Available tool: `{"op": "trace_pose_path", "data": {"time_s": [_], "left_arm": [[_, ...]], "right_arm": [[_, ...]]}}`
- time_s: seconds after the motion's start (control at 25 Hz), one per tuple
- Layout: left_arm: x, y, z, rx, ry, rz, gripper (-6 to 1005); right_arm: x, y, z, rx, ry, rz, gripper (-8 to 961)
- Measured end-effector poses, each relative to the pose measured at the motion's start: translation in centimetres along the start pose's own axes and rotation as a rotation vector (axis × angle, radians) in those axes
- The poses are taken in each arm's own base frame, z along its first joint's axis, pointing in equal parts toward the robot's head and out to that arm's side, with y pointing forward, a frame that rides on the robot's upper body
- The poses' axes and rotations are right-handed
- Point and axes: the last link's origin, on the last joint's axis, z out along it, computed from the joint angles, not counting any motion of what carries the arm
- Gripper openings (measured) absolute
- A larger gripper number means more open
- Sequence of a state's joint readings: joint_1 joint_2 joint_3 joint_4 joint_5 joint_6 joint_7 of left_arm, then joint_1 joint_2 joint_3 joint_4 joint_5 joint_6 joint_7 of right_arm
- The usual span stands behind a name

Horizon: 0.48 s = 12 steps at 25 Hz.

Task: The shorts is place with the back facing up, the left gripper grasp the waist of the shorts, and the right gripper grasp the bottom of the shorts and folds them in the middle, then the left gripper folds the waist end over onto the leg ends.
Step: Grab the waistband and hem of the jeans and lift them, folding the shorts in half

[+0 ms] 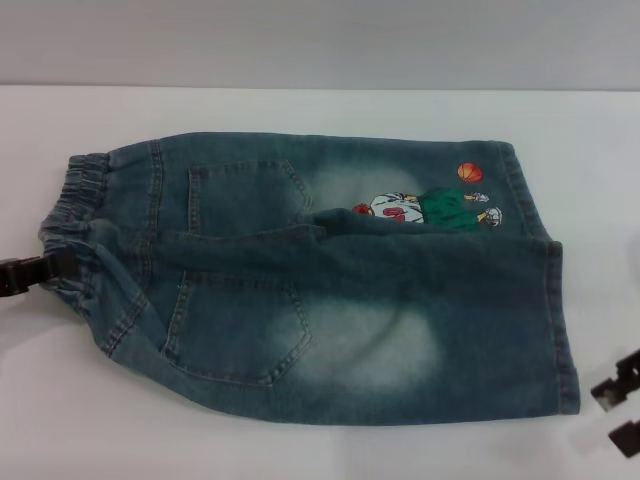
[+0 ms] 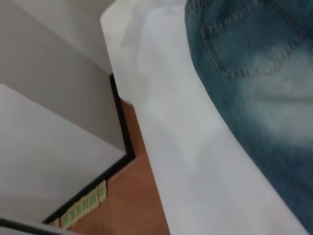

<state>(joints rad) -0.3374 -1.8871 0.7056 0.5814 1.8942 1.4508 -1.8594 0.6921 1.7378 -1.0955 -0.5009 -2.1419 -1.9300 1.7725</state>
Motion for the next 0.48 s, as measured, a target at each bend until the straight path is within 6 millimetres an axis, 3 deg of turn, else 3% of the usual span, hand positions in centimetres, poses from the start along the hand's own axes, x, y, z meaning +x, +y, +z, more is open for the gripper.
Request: {"op": "trace_pose_path", "data": {"time_s": [0.48], "left_arm": [[0.0, -0.1, 0.2, 0.010, 0.005, -0.005, 82]], "right_arm": [[2.4, -1.7, 0.9, 0.118, 0.078, 0.117, 711]]}}
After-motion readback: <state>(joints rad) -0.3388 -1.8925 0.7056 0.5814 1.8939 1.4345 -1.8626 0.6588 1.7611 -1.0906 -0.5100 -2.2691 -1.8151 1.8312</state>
